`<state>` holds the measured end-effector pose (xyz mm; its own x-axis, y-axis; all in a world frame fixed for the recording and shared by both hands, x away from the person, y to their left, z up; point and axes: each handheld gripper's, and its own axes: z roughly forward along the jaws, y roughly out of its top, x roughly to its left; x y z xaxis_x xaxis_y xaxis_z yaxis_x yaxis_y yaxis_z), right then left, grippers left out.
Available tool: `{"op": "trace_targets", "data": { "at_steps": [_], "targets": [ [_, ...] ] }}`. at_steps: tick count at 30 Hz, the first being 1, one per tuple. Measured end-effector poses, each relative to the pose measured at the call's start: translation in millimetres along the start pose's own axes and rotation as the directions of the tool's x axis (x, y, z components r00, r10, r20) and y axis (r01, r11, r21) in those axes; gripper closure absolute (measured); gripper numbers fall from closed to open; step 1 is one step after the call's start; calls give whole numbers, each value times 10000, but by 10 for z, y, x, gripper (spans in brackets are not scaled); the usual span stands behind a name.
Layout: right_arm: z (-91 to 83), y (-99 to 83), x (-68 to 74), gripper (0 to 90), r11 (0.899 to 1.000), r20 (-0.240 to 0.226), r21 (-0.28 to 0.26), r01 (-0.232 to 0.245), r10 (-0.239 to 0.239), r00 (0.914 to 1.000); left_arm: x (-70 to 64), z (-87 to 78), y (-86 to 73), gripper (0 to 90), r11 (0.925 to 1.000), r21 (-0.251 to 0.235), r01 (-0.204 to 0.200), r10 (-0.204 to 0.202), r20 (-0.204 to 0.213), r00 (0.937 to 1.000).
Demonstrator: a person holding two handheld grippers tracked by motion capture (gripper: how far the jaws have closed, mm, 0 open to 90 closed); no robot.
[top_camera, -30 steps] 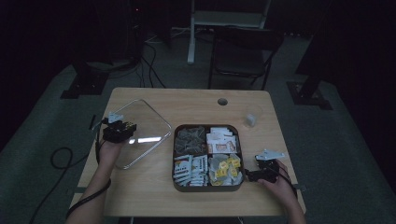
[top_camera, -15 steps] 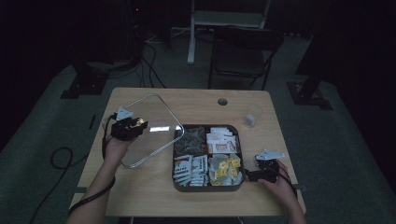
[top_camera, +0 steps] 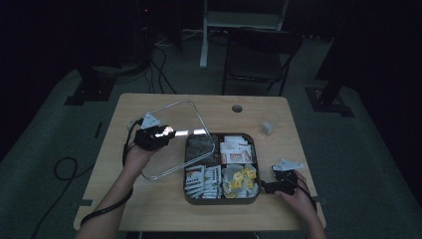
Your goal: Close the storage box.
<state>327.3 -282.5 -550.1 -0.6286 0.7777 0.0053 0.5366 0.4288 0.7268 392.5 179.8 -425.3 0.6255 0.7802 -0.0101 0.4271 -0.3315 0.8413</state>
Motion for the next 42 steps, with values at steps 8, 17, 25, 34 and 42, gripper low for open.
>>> {"op": "trace_targets", "data": {
  "at_steps": [8, 17, 25, 34, 42],
  "targets": [
    [0, 0, -1, 135, 10000, -1, -2, 5, -5, 10000, -229, 87, 81, 596, 9986, -60, -531, 534, 776, 9956],
    [0, 0, -1, 136, 10000, 4, -10, 16, -16, 10000, -531, 211, 148, 596, 9932, -46, -1165, 1159, 1510, 9817],
    [0, 0, -2, 136, 10000, 3, -2, 26, -26, 10000, -766, 346, 145, 596, 9884, 19, -1518, 1480, 2083, 9668],
    [0, 0, -1, 136, 10000, 2, -5, 18, -18, 10000, -958, 499, 142, 596, 9831, 119, -1825, 1731, 2605, 9498],
    [1, 0, -1, 136, 10000, 1, -15, 14, -14, 10000, -1104, 650, 102, 596, 9780, 336, -2060, 1869, 2984, 9360]
  ]
}}
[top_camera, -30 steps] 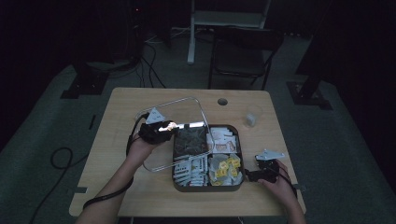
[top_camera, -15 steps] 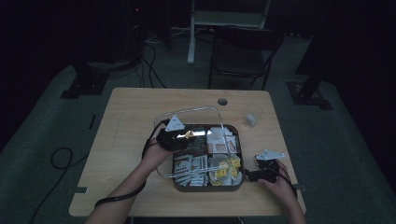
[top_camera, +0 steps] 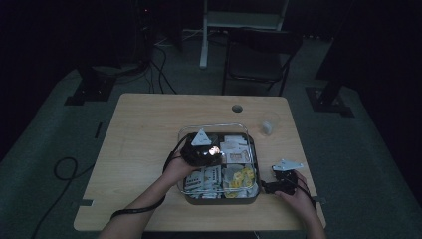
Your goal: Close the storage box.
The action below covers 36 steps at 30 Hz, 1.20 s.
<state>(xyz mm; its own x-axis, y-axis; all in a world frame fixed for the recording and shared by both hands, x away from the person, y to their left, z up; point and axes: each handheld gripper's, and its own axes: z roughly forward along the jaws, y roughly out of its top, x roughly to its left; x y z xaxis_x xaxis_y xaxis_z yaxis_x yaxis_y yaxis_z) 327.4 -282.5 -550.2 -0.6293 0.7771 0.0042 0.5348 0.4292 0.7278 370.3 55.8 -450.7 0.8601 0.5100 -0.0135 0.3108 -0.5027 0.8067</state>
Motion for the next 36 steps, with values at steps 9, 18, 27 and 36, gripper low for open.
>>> {"op": "trace_targets", "data": {
  "at_steps": [9, 18, 27, 36],
  "targets": [
    [0, 0, -1, 136, 10000, -5, 1, 8, -8, 10000, -62, 150, -19, 596, 9996, 265, -108, 102, 214, 9997],
    [0, 0, -1, 136, 10000, 5, -2, 19, -19, 10000, -62, 274, -64, 596, 9985, 556, -29, 8, 362, 9993],
    [0, -1, -1, 136, 10000, 4, 0, 17, -17, 10000, -83, 343, -75, 596, 9972, 747, -24, -15, 519, 9987],
    [0, 0, -2, 136, 10000, 6, -6, 26, -26, 10000, -67, 366, -76, 595, 9962, 868, -106, 51, 640, 9979]
  ]
}}
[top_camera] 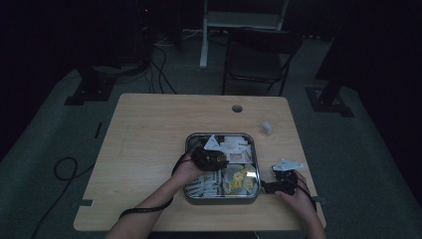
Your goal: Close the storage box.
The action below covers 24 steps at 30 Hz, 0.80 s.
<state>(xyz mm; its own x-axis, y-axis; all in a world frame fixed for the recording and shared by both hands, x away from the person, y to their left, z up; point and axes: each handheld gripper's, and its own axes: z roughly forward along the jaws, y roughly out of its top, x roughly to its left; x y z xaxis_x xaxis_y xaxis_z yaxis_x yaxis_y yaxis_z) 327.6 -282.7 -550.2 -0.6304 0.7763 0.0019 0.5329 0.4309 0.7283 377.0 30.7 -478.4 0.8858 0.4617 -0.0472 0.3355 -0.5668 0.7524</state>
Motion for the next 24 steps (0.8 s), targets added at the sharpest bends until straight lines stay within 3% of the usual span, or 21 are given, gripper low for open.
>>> {"op": "trace_targets", "data": {
  "at_steps": [7, 9, 14, 17, 24],
  "targets": [
    [0, 0, 0, 136, 10000, -1, 1, 0, 0, 10000, 6, -1, 0, 592, 10000, -4, -92, 92, 50, 9999],
    [0, 0, 0, 136, 10000, 1, 1, -4, 4, 10000, 14, -7, -3, 588, 10000, -25, 48, -47, 138, 9999],
    [0, 0, 1, 136, 10000, -5, 8, -20, 20, 10000, 53, -83, -4, 270, 9990, -210, 394, -385, 417, 9984],
    [0, 0, 1, 136, 10000, -4, 9, -19, 19, 10000, 66, -117, -6, 168, 9987, -219, 460, -454, 259, 9986],
    [0, 0, 1, 136, 10000, -4, 9, -19, 19, 10000, 98, -180, -45, 57, 9965, -385, 741, -739, 62, 9972]
  ]
}}
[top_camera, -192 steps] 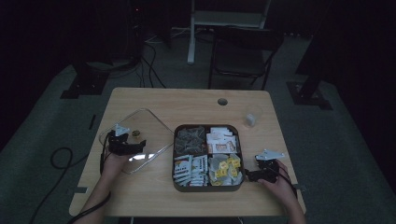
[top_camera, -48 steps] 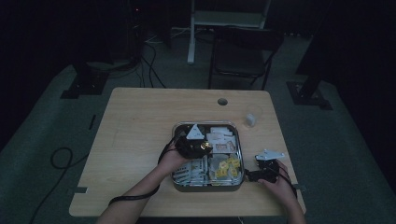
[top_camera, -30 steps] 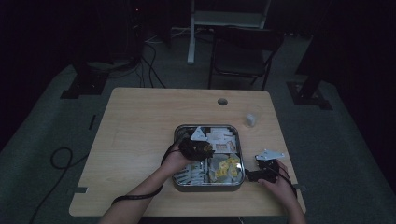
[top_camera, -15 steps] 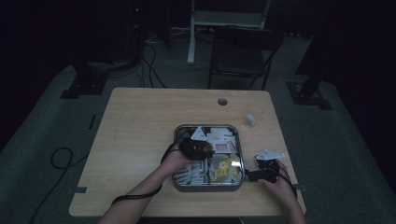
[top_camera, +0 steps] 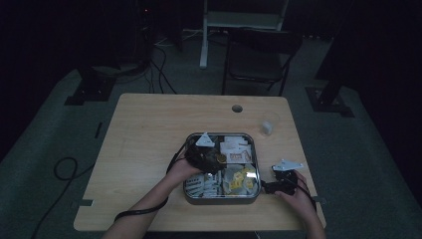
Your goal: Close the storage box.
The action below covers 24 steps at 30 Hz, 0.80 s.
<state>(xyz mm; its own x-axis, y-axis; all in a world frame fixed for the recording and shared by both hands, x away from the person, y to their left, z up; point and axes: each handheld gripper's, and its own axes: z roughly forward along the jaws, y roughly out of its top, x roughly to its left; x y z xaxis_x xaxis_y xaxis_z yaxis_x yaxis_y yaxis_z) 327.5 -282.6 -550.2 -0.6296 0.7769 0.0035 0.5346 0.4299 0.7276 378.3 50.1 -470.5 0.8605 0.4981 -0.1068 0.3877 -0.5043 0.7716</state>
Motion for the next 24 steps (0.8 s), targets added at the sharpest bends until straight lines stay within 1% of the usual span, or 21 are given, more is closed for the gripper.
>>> {"op": "trace_targets", "data": {
  "at_steps": [1, 3, 6, 8, 10, 12, 17, 19, 22, 24],
  "targets": [
    [0, 0, 0, 136, 10000, -1, -1, 0, 0, 10000, 9, -13, -4, 5, 10000, -27, 95, -95, -53, 9999],
    [0, 0, 0, 136, 10000, -1, -1, -1, 1, 10000, 20, -40, -11, 4, 9998, -144, 120, -124, -265, 9996],
    [0, 0, 0, 136, 10000, -1, -1, -1, 1, 10000, 44, -96, -14, 5, 9990, -397, 196, -224, -704, 9973],
    [0, 0, 0, 136, 10000, -1, 0, -2, 2, 10000, 72, -137, -19, 5, 9977, -616, 276, -329, -855, 9958],
    [0, 0, 0, 136, 10000, -2, -1, -2, 2, 10000, 96, -175, -28, 5, 9968, -734, 312, -383, -965, 9946],
    [0, 0, 0, 135, 10000, -2, 0, -3, 3, 10000, 117, -208, -43, 5, 9962, -822, 301, -399, -1208, 9919],
    [0, 0, 0, 136, 10000, -1, -1, -1, 1, 10000, 175, -274, -92, 5, 9942, -988, 416, -565, -1528, 9866],
    [0, 0, 0, 136, 10000, 0, 2, -4, 4, 10000, 203, -299, -118, 5, 9934, -1074, 399, -580, -1714, 9835],
    [0, 0, 0, 135, 10000, 0, 2, -3, 3, 10000, 244, -335, -151, 5, 9916, -1199, 495, -716, -1873, 9797],
    [0, 0, 0, 136, 10000, -1, 1, -6, 6, 10000, 283, -376, -181, 5, 9904, -1287, 504, -769, -2100, 9747]
  ]
}}
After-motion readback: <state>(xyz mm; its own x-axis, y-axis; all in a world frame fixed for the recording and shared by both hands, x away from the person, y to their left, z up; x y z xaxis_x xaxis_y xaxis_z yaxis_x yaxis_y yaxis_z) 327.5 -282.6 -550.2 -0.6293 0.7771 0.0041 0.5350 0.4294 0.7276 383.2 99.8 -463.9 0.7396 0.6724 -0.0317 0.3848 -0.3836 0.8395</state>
